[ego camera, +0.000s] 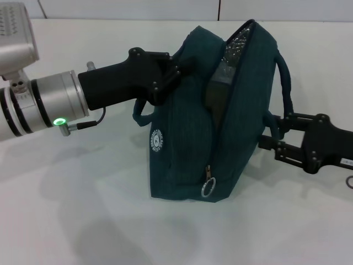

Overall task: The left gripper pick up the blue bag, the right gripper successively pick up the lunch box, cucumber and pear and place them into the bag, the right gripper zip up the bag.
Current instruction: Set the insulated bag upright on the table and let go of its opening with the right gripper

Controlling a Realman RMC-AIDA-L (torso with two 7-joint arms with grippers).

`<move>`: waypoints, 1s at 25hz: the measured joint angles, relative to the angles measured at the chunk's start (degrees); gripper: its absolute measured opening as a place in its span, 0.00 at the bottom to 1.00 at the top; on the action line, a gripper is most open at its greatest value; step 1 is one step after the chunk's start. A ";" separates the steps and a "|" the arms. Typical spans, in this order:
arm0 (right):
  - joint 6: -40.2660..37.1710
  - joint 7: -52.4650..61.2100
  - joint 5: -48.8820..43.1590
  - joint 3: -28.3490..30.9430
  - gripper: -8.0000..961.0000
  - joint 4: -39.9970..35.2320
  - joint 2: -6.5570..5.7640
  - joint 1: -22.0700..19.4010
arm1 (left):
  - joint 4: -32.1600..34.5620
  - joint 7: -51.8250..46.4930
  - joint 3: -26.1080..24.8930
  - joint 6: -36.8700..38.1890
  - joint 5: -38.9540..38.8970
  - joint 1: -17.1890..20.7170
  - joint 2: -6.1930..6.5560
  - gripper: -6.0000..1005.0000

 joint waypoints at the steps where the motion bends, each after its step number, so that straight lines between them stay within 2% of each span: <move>1: 0.27 0.00 -0.54 -0.01 0.48 0.00 0.13 0.40 | 0.00 0.00 0.00 0.00 -0.10 0.00 0.00 0.05; 4: 0.42 -0.05 -1.72 -0.09 0.48 -0.05 0.23 1.16 | 0.00 0.00 0.01 0.00 -0.35 -0.02 0.00 0.05; 10: 0.14 -2.49 -1.75 0.94 0.28 -0.58 0.46 0.12 | -1.38 1.97 -0.03 0.01 -1.17 -0.04 -0.04 0.05; 14: -0.39 -8.38 -1.61 5.36 0.21 -0.84 2.19 -2.08 | -4.18 6.01 -0.02 0.01 -3.14 -0.03 -0.07 0.05; 16: -1.75 -11.23 -0.96 8.04 0.17 -0.39 2.81 -2.97 | -5.86 8.80 0.01 0.20 -4.21 -0.03 -0.08 0.05; 23: -5.67 -14.31 4.82 10.76 0.08 1.30 2.92 -3.52 | -11.78 21.27 0.17 3.37 -9.57 -0.03 -0.51 0.05; 25: -6.34 -14.32 5.41 11.88 0.08 0.86 2.89 -3.38 | -16.57 30.67 0.22 4.83 -14.38 -0.33 -0.80 0.05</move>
